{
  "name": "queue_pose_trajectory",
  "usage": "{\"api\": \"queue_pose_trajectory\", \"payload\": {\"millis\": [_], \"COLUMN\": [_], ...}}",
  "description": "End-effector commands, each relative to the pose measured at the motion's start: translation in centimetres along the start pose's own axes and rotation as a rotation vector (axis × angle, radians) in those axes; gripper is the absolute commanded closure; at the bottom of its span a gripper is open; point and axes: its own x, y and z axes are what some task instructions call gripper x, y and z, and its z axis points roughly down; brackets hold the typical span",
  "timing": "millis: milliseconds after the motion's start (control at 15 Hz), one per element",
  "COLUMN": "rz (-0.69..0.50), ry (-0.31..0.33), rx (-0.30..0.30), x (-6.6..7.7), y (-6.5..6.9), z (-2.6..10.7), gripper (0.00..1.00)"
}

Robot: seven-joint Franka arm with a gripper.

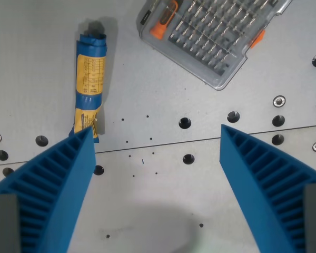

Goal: Move above the blue bag

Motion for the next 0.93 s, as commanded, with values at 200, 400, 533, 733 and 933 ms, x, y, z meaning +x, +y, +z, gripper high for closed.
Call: {"api": "queue_pose_trajectory", "payload": {"millis": [200,400,533,733,933], "rz": [0.0,0.004,0.01,0.027,0.048], "ry": [0.005,0.006,0.006,0.011,0.03], "rx": [0.0,0.0,0.0,0.0,-0.001], "x": [0.0,0.0,-0.1,-0.1,-0.2], "y": [0.0,0.0,-0.1,-0.3,-0.6], "z": [-0.2,-0.2,0.0,0.4,1.1], "gripper": [0.0,0.0,0.0,0.0,0.0]}}
